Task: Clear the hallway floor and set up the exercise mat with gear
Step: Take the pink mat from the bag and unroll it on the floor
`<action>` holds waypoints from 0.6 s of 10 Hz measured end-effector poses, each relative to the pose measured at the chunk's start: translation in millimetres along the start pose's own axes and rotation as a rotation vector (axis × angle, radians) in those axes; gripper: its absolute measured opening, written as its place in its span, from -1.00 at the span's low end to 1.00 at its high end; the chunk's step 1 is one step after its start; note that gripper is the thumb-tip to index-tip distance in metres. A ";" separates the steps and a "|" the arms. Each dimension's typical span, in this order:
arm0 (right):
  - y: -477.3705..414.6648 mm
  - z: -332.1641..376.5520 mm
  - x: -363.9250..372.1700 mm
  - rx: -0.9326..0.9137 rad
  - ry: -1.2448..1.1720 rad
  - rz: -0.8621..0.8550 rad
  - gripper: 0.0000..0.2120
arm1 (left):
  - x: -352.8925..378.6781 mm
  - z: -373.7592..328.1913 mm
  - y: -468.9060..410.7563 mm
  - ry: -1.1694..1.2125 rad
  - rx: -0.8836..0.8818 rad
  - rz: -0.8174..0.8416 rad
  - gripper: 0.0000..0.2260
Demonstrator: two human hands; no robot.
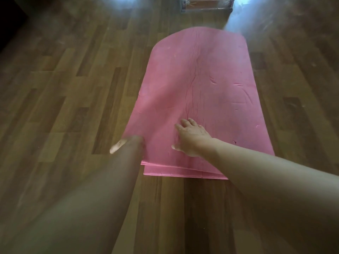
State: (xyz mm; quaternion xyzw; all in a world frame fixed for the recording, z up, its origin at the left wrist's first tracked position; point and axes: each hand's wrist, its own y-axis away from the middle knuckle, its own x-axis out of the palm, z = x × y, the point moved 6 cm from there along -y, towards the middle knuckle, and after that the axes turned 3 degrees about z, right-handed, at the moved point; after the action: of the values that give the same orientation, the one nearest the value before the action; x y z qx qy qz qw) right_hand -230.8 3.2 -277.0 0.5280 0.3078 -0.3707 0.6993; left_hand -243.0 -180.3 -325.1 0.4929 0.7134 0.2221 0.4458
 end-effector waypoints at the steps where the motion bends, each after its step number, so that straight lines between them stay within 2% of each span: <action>1: 5.9 5.5 -7.5 -0.027 -0.005 -0.021 -0.26 | 1.4 -5.0 7.4 0.027 0.024 0.115 -0.60; 2: 15.7 13.5 -19.0 -0.084 -0.005 -0.057 -0.17 | -6.9 -6.8 21.3 0.147 0.012 0.066 -0.63; 3: 26.7 18.2 -30.5 -0.129 0.009 -0.095 -0.14 | -1.6 -23.3 44.1 0.295 0.071 0.087 -0.66; 5: 48.0 17.7 -55.8 -0.117 0.008 -0.187 -0.11 | 19.9 -56.0 95.8 0.362 0.230 0.073 -0.66; 6: 65.2 11.6 -76.3 -0.118 0.004 -0.346 -0.27 | 30.6 -81.5 148.2 0.032 0.463 0.069 -0.71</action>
State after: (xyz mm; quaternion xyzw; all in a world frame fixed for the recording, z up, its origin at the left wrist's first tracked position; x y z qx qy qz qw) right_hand -216.2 17.6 -178.1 0.4258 0.4169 -0.4657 0.6542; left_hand -241.4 -81.1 -184.6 0.6026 0.7350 0.0755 0.3016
